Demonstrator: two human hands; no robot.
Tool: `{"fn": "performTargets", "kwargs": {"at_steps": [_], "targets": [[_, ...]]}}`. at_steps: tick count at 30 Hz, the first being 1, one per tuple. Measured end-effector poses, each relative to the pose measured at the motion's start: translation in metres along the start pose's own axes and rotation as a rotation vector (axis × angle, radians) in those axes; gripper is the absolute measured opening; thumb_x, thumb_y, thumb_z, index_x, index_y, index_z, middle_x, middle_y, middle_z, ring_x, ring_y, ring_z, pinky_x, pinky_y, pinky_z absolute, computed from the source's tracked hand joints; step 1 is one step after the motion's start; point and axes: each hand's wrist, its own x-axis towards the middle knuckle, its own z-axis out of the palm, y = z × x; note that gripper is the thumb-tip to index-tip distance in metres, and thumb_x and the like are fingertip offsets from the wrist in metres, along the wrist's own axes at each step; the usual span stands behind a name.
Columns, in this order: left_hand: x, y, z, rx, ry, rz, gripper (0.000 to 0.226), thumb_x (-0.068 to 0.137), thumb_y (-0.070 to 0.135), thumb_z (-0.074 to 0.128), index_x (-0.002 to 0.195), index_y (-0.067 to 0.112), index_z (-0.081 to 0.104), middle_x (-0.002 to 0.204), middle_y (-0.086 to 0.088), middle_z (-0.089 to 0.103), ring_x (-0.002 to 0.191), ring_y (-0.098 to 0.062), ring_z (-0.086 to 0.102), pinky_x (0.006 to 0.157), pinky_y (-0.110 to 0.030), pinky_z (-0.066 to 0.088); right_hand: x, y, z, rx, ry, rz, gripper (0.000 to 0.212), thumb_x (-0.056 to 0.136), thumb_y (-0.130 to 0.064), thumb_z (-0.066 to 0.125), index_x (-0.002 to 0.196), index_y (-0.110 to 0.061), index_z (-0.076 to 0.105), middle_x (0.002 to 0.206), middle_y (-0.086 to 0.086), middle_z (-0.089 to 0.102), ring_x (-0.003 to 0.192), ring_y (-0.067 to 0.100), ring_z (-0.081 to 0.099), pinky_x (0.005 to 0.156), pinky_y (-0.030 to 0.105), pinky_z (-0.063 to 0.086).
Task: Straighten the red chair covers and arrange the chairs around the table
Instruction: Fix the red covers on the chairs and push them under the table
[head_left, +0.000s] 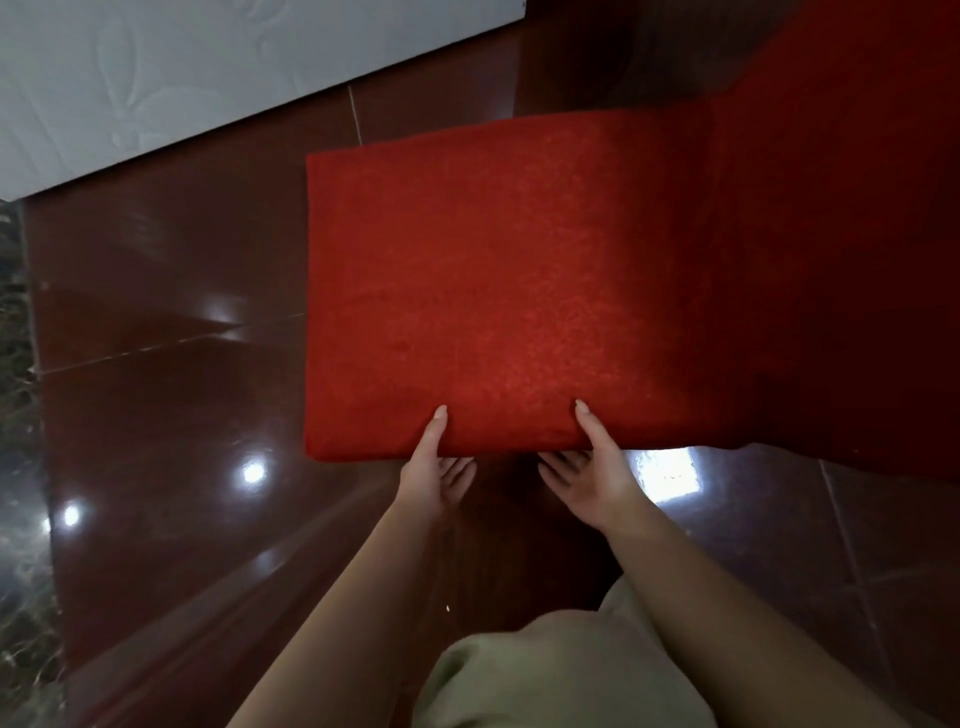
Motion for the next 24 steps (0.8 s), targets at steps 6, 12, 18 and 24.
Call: {"fn": "performTargets", "kwargs": {"at_steps": [6,12,18,24], "targets": [[0.003,-0.003,0.004,-0.103,-0.004,0.016,0.100,0.057,0.045,0.095,0.138,0.014,0.044,0.125,-0.016,0.060,0.109,-0.025,0.062,0.074,-0.036,0.059,0.012,0.008,0.001,0.119,-0.036,-0.004,0.091,0.056,-0.051,0.089,0.136,-0.029,0.051,0.128,0.005,0.064,0.115,0.024,0.062,0.080,0.036,0.052],[0.004,-0.007,0.007,-0.176,-0.035,0.004,0.093,0.061,0.045,0.093,0.137,0.016,0.048,0.123,-0.012,0.064,0.110,-0.023,0.063,0.069,-0.033,0.061,0.020,0.013,0.007,0.281,-0.046,-0.008,0.085,0.056,-0.042,0.090,0.131,-0.023,0.057,0.125,0.007,0.066,0.113,0.028,0.064,0.078,0.037,0.057],[0.007,-0.011,0.011,-0.206,-0.024,0.029,0.089,0.058,0.046,0.094,0.131,0.019,0.051,0.122,-0.008,0.066,0.109,-0.020,0.065,0.074,-0.032,0.060,0.020,0.013,0.012,0.309,-0.003,-0.016,0.078,0.058,-0.040,0.088,0.127,-0.018,0.059,0.123,0.011,0.065,0.110,0.029,0.064,0.082,0.038,0.057],[0.003,-0.008,0.014,-0.166,0.042,0.047,0.069,0.055,0.045,0.095,0.102,0.020,0.052,0.117,-0.010,0.065,0.104,-0.021,0.066,0.074,-0.032,0.061,0.013,0.011,0.024,0.314,0.109,-0.005,0.080,0.056,-0.041,0.088,0.125,-0.018,0.056,0.119,0.013,0.062,0.106,0.030,0.062,0.070,0.038,0.058]]}}
